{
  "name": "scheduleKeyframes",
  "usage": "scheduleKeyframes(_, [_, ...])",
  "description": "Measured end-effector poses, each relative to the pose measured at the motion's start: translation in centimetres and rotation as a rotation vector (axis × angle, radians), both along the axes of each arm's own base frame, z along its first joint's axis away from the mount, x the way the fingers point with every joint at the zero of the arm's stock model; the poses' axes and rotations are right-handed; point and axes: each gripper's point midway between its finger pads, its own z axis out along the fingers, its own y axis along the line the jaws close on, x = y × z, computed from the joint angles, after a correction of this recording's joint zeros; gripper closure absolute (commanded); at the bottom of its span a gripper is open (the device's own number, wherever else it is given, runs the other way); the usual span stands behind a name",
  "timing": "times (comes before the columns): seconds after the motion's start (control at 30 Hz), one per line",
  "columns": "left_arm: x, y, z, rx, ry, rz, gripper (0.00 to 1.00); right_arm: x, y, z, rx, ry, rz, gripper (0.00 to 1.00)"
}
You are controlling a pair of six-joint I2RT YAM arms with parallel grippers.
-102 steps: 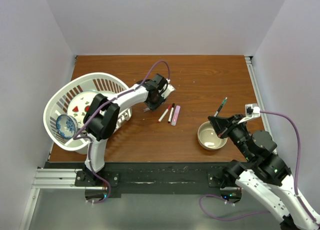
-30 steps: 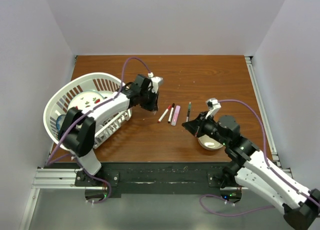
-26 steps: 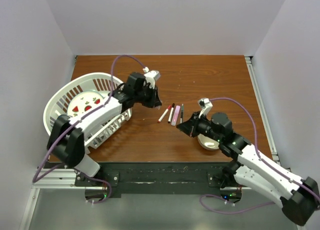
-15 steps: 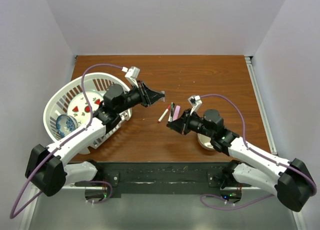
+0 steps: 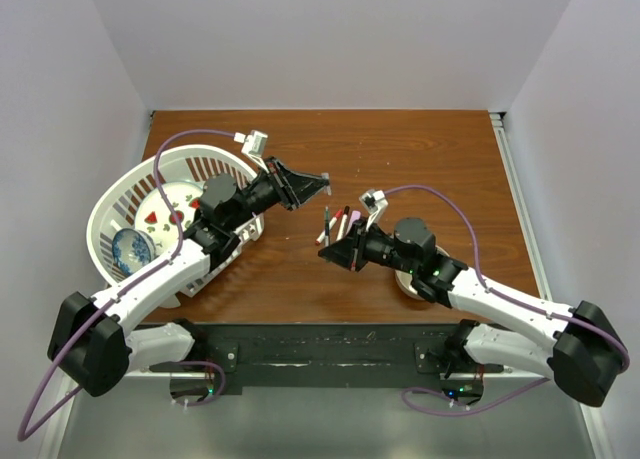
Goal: Insert the pens into the pen caps
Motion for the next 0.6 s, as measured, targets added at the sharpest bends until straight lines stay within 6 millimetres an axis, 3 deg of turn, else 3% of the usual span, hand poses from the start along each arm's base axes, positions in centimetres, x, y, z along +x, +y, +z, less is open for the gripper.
scheduleKeyframes(0.6, [-0.62, -0.44, -0.86, 0.011, 0.015, -0.018, 1.00, 0.44, 0.04, 0.57, 0.004, -0.015, -0.020, 1.00])
